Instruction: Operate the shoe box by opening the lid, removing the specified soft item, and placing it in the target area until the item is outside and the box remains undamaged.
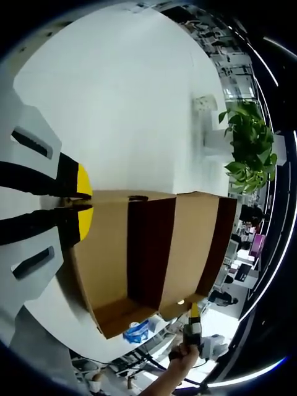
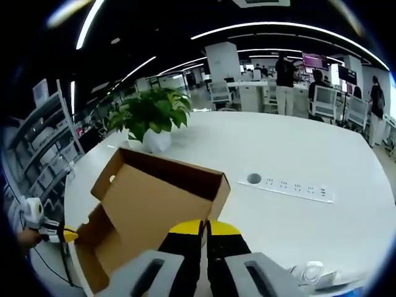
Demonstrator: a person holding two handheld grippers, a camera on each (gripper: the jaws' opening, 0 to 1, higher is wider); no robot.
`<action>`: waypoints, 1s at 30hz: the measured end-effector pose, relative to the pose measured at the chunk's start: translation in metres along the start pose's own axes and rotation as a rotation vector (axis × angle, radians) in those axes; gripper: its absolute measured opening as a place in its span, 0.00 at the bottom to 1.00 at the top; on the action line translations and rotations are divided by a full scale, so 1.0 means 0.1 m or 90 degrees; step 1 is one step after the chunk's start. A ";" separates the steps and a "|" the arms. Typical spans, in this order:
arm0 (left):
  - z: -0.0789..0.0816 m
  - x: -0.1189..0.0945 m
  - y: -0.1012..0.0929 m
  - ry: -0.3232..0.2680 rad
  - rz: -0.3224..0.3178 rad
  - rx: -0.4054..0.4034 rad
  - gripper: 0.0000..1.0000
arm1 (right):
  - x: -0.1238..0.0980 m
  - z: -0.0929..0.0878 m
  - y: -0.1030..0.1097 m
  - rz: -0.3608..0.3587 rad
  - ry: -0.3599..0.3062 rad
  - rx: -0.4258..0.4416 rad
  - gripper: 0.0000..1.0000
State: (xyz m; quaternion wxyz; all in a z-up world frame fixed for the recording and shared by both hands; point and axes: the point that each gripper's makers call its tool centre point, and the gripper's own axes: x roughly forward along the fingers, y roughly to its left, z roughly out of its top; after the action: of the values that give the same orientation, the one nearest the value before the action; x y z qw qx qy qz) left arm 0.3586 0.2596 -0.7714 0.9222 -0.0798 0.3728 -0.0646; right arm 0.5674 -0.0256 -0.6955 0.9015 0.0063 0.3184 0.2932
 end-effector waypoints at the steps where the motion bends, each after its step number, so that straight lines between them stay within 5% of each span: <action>1: 0.00 0.00 0.00 0.000 0.000 0.000 0.03 | -0.02 0.00 0.01 0.001 -0.002 -0.001 0.00; 30: 0.00 0.00 0.00 -0.008 -0.008 -0.009 0.03 | -0.53 -0.02 0.35 0.017 -0.092 -0.012 0.00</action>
State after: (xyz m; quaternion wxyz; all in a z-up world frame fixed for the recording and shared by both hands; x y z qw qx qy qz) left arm 0.3587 0.2596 -0.7713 0.9234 -0.0887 0.3672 -0.0672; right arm 0.5148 -0.0254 -0.6601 0.9181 0.0234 0.2492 0.3073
